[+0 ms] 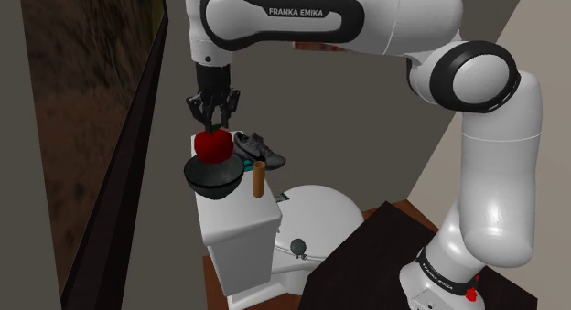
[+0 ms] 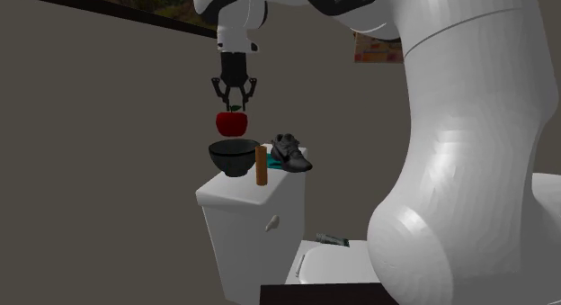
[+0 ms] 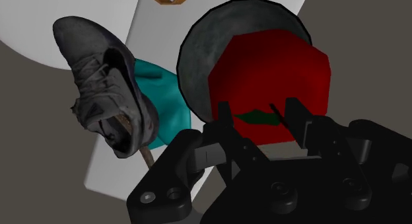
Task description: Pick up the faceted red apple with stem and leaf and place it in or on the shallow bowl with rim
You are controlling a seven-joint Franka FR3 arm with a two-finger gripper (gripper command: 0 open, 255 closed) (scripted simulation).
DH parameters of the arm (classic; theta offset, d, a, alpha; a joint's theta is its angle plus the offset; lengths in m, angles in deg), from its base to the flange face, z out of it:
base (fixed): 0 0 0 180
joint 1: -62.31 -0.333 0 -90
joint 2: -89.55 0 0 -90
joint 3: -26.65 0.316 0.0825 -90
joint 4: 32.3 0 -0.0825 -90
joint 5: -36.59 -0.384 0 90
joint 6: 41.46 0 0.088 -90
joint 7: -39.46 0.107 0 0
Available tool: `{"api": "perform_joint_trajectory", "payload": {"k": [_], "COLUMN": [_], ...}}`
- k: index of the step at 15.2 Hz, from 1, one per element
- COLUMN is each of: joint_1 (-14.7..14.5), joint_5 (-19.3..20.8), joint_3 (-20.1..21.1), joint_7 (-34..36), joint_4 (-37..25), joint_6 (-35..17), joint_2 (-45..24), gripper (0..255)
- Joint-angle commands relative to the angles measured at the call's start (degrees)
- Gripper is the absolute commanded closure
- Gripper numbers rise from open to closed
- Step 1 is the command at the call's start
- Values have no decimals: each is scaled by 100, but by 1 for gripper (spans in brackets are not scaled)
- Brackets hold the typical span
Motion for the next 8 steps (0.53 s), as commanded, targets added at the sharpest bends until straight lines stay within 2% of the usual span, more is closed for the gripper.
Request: {"api": "perform_joint_trajectory", "payload": {"k": [1, 6, 8], "joint_1": [37, 85, 85], "joint_5": [-16, -21, -22], "joint_3": [-1, -10, -10], "joint_7": [-2, 9, 9], "joint_4": [234, 683, 683], "joint_6": [-193, -608, -608], "joint_2": [49, 82, 82], "gripper": [255, 255, 255]}}
